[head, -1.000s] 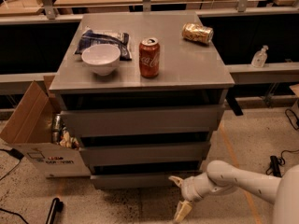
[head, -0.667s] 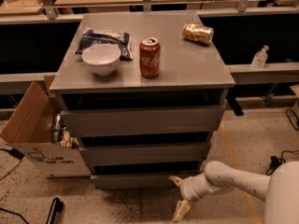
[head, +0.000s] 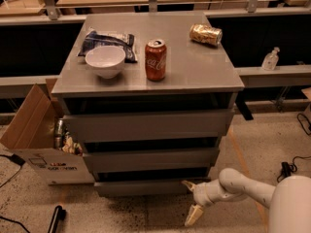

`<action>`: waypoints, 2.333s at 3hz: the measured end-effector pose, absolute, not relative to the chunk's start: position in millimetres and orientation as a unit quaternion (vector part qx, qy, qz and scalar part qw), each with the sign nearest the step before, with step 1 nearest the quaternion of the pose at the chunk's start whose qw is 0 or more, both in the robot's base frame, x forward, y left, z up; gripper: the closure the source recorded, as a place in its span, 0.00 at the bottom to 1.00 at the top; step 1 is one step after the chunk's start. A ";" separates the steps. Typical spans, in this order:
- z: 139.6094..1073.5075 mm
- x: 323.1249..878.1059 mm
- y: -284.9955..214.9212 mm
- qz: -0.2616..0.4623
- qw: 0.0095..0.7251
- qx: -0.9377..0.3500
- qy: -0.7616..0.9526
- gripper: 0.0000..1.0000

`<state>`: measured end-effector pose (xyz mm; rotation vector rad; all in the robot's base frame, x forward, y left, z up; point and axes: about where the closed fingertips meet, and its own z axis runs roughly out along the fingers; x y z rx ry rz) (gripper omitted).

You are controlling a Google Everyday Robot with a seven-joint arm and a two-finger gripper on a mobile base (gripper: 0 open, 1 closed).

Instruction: Open bottom drawer

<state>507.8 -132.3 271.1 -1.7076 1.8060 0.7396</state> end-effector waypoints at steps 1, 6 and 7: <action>259.0 533.8 -152.3 0.256 0.273 -0.630 0.680 0.00; 192.5 607.7 -183.3 0.214 0.214 -0.650 0.697 0.35; 195.9 596.2 -178.9 0.215 0.213 -0.652 0.695 0.36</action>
Offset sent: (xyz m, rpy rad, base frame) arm 0.1033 -0.0727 -0.0511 -0.1271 -0.0326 -0.0578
